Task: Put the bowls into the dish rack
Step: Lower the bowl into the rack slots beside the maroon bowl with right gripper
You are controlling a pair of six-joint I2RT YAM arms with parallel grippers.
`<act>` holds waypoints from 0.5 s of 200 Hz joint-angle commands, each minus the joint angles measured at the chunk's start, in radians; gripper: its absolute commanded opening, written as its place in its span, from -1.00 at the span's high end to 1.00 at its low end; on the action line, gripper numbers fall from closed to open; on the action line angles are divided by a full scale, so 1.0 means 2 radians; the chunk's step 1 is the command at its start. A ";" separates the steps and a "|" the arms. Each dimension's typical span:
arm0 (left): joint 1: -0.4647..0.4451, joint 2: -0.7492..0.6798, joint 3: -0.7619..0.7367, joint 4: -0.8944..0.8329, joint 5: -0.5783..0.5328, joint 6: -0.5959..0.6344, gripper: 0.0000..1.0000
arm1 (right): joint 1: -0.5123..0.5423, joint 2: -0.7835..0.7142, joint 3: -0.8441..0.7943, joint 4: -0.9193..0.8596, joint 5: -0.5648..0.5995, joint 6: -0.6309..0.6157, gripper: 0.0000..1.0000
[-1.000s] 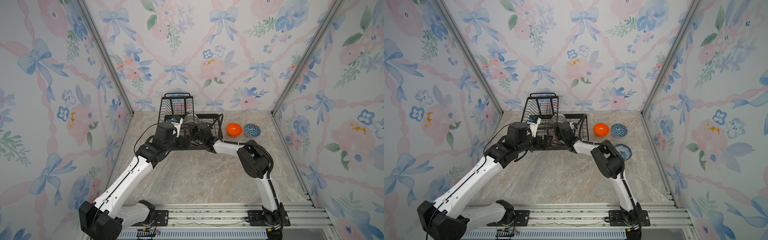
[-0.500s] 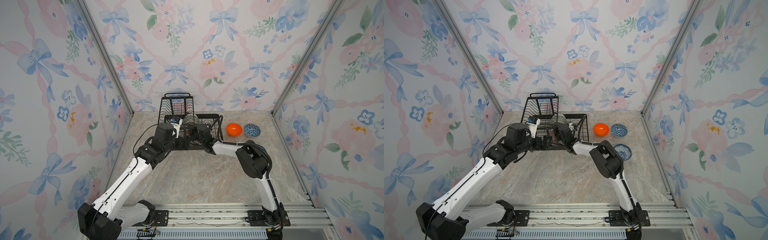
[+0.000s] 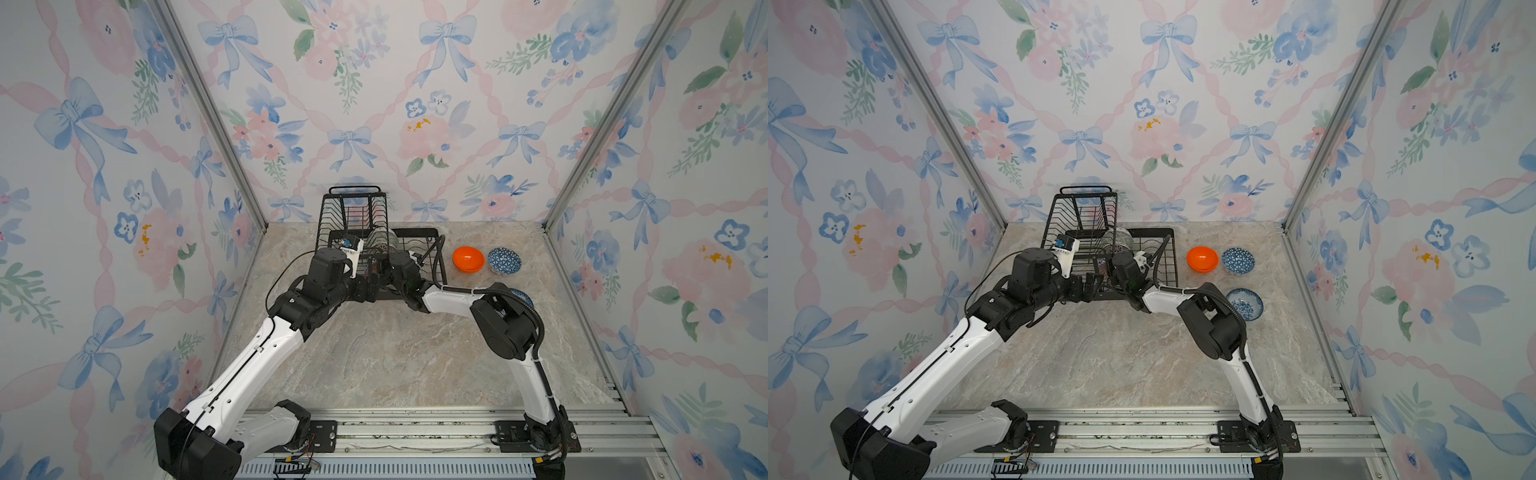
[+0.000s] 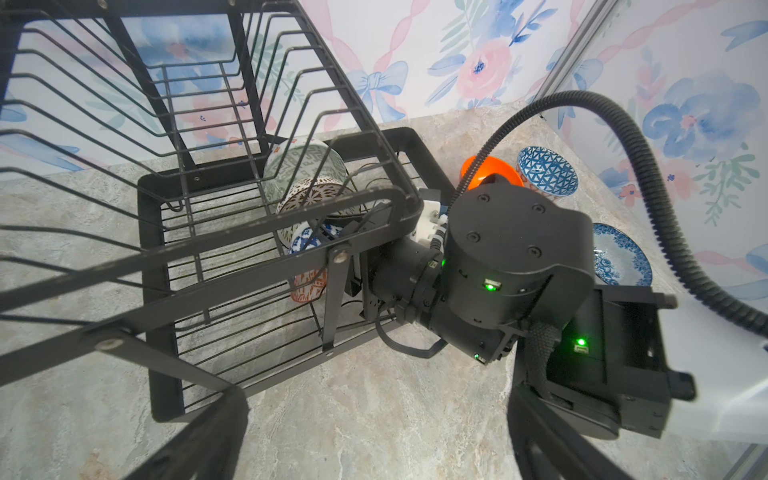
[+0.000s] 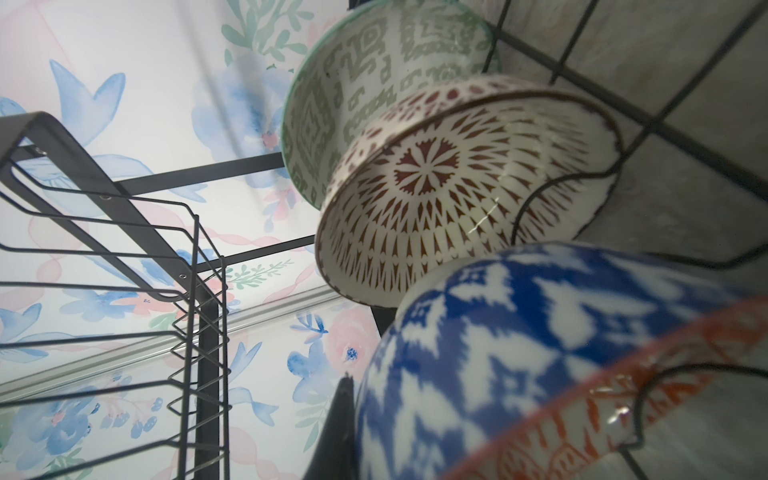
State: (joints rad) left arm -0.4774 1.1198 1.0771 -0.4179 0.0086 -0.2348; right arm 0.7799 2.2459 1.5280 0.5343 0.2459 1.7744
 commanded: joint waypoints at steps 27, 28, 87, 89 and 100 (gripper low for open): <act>-0.003 -0.014 -0.006 -0.001 -0.007 0.013 -0.96 | 0.014 -0.028 -0.013 -0.065 0.000 0.025 0.92; -0.003 -0.014 -0.006 -0.001 -0.007 0.013 -0.96 | 0.014 -0.029 -0.013 -0.066 0.000 0.025 0.92; -0.004 -0.012 -0.006 -0.001 -0.007 0.012 -0.96 | 0.014 -0.030 -0.021 -0.073 -0.003 0.042 0.86; -0.004 -0.012 -0.006 -0.001 -0.007 0.012 -0.96 | 0.014 -0.031 -0.022 -0.073 -0.003 0.043 0.86; -0.004 -0.012 -0.006 -0.001 -0.007 0.012 -0.96 | 0.014 -0.030 -0.023 -0.072 -0.004 0.044 0.85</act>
State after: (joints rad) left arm -0.4786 1.1095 1.0767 -0.4179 0.0044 -0.2279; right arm 0.7799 2.2211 1.5158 0.4694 0.2707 1.8374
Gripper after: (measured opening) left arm 0.979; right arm 0.091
